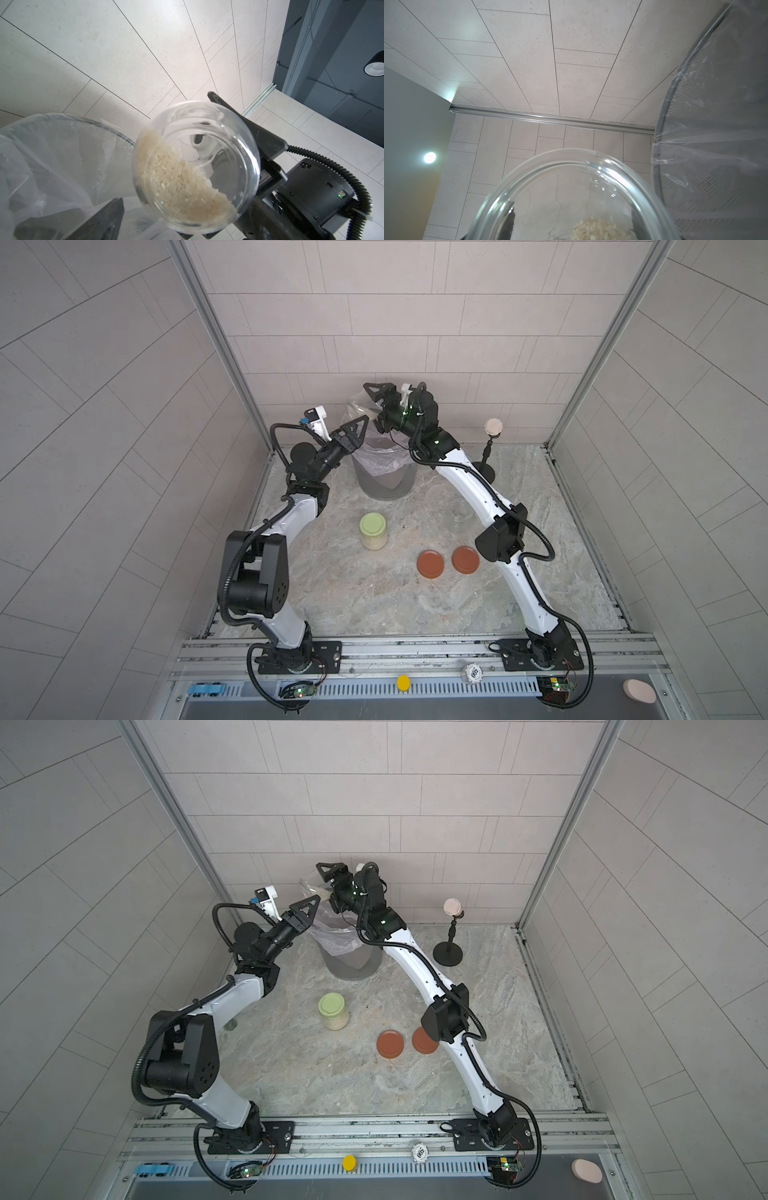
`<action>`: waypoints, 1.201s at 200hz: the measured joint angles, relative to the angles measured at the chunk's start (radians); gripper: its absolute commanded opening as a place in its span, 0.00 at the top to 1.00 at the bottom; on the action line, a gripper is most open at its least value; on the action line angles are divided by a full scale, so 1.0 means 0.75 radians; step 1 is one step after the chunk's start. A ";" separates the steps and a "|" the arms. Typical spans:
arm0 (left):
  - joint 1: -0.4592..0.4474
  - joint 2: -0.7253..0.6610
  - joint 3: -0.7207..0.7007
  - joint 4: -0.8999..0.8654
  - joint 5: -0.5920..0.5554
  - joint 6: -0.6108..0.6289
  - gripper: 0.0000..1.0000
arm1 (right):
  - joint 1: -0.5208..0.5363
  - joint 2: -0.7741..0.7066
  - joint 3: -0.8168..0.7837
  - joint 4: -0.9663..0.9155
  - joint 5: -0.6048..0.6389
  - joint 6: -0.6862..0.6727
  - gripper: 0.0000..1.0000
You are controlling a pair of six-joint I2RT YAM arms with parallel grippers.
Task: Empty moldy rice from jars
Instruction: Pour the moldy rice from the jar into the trash bin.
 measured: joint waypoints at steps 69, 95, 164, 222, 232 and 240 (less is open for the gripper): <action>-0.020 0.000 0.025 -0.036 -0.083 0.092 0.00 | 0.003 0.014 -0.032 0.052 -0.024 0.026 0.71; -0.037 0.001 0.056 -0.073 -0.119 0.135 0.00 | 0.003 0.014 -0.032 0.069 -0.028 0.029 0.71; -0.064 0.013 0.072 -0.042 -0.233 0.145 0.00 | 0.003 0.014 -0.067 0.149 -0.060 0.040 0.73; -0.110 0.072 0.087 -0.002 -0.323 0.163 0.03 | -0.002 0.014 -0.094 0.165 -0.067 0.054 0.74; -0.112 0.078 0.087 0.017 -0.335 0.161 0.03 | -0.001 0.014 -0.097 0.172 -0.067 0.056 0.74; -0.113 0.083 0.087 0.035 -0.347 0.154 0.03 | -0.001 0.014 -0.097 0.179 -0.068 0.058 0.74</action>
